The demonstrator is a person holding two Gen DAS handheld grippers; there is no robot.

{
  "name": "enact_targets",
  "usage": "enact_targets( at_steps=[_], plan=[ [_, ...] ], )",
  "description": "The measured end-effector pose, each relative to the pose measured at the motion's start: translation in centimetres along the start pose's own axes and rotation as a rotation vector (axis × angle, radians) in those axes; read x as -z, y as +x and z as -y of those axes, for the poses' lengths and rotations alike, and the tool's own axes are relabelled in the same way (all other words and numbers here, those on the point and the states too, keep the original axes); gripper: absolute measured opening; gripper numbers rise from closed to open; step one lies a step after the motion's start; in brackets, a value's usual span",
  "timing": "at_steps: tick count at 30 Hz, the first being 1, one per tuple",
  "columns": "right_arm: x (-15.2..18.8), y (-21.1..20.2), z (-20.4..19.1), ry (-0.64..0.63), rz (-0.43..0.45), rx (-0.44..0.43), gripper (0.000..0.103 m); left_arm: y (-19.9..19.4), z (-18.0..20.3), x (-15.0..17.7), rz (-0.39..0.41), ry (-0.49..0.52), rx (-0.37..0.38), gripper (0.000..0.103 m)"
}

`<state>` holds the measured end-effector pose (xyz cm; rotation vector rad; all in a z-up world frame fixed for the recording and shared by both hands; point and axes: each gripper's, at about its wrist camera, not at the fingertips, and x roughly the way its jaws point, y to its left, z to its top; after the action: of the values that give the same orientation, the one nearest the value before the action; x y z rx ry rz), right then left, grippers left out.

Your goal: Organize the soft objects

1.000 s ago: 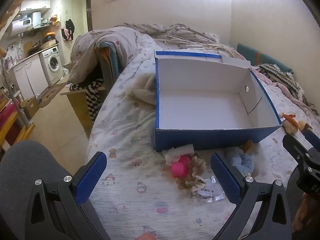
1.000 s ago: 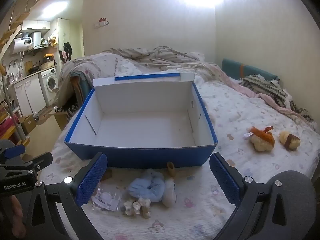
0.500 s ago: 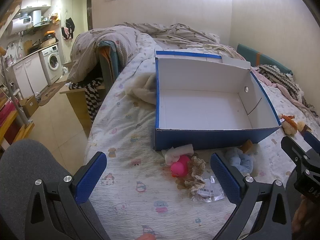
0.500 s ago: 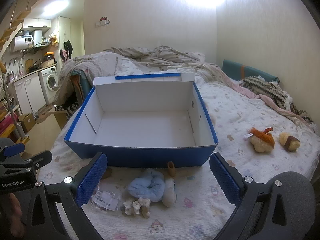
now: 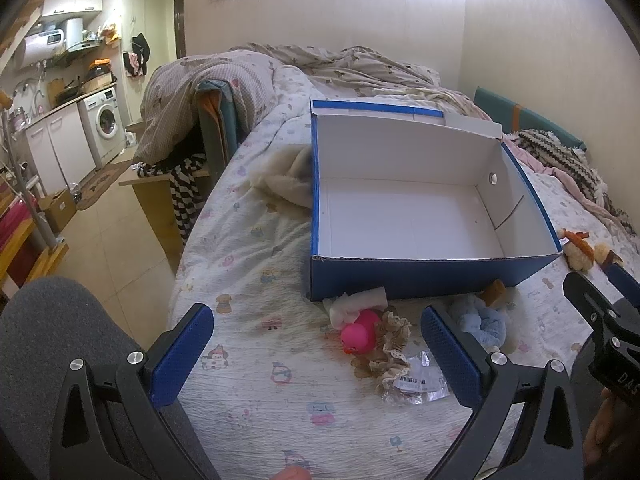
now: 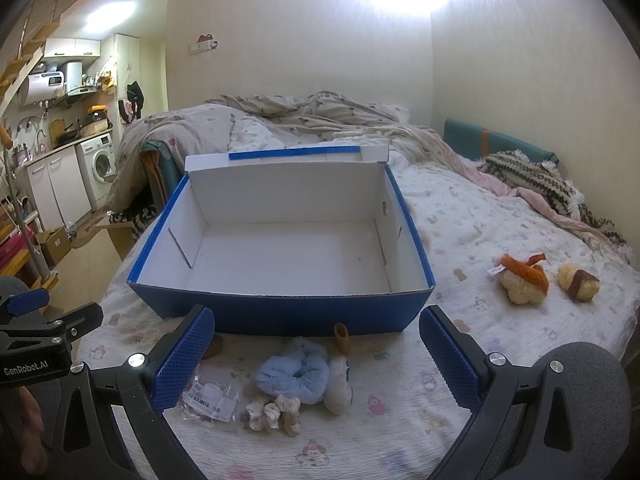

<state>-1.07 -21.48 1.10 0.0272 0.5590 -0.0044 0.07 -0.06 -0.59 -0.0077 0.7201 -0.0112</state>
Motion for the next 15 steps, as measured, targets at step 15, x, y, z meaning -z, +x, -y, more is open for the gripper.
enact_targets(
  at_steps=[15],
  plan=[
    [-0.02,-0.02,0.03,0.001,0.0,0.0,0.103,0.11,-0.23,-0.1,-0.002,-0.003,0.003,0.103]
  ],
)
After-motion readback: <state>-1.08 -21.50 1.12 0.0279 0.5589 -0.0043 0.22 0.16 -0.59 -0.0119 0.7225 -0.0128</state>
